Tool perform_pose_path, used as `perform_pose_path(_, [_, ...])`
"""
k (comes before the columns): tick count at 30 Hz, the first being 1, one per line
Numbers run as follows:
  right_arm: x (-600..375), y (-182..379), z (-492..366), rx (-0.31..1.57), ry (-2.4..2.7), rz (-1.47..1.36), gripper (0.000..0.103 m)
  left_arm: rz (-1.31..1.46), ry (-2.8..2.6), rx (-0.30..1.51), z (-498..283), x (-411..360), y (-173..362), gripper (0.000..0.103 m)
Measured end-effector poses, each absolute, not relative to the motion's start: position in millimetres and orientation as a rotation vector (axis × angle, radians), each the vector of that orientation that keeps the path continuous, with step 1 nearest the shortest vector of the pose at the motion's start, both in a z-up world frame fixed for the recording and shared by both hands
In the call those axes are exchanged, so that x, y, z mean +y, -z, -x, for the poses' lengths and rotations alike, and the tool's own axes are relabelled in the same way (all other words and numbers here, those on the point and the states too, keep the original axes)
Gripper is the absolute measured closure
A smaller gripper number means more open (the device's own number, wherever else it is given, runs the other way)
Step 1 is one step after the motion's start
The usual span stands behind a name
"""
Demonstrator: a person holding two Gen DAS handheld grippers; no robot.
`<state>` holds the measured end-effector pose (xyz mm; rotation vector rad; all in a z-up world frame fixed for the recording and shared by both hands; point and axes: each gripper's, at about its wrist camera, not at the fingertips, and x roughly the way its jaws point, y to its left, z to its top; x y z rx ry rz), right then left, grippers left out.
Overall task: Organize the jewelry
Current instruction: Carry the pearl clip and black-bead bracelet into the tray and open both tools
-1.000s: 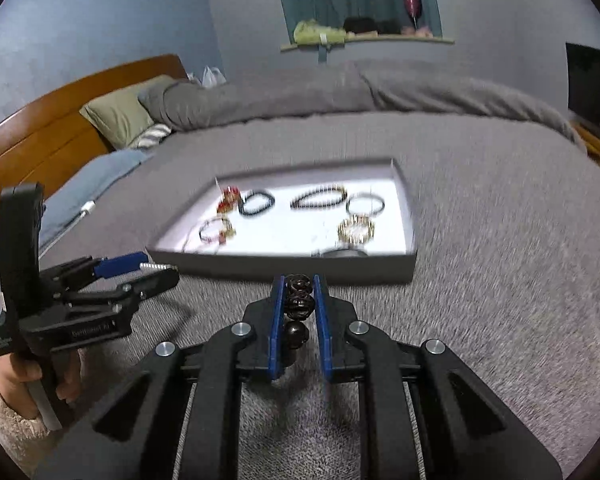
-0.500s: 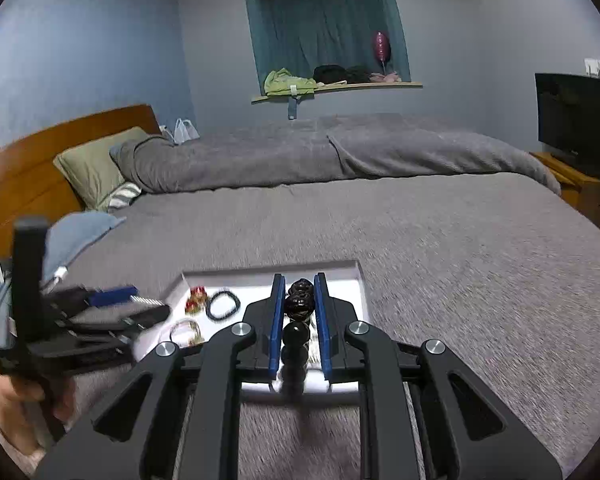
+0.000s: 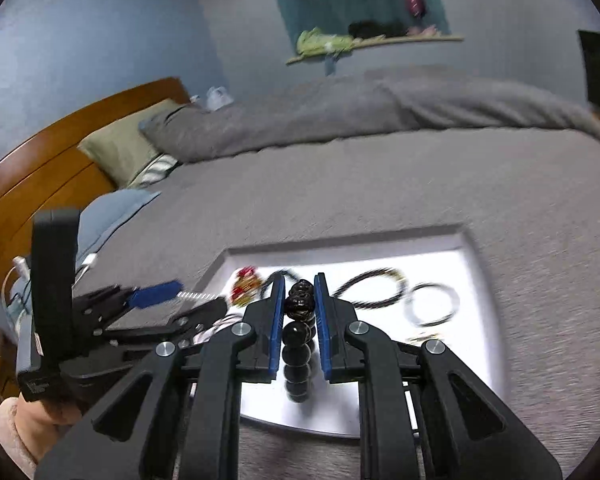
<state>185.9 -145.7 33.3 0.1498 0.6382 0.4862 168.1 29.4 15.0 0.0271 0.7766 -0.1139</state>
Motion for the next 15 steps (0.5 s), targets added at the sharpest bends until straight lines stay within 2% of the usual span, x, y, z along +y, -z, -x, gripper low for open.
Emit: perform_pose_path(15, [-148.6, 17.7, -212.6, 0.841, -0.408, -0.141, 0.088, -0.041, 0.142, 0.793, -171.6, 20.6, -10.1, 0.035])
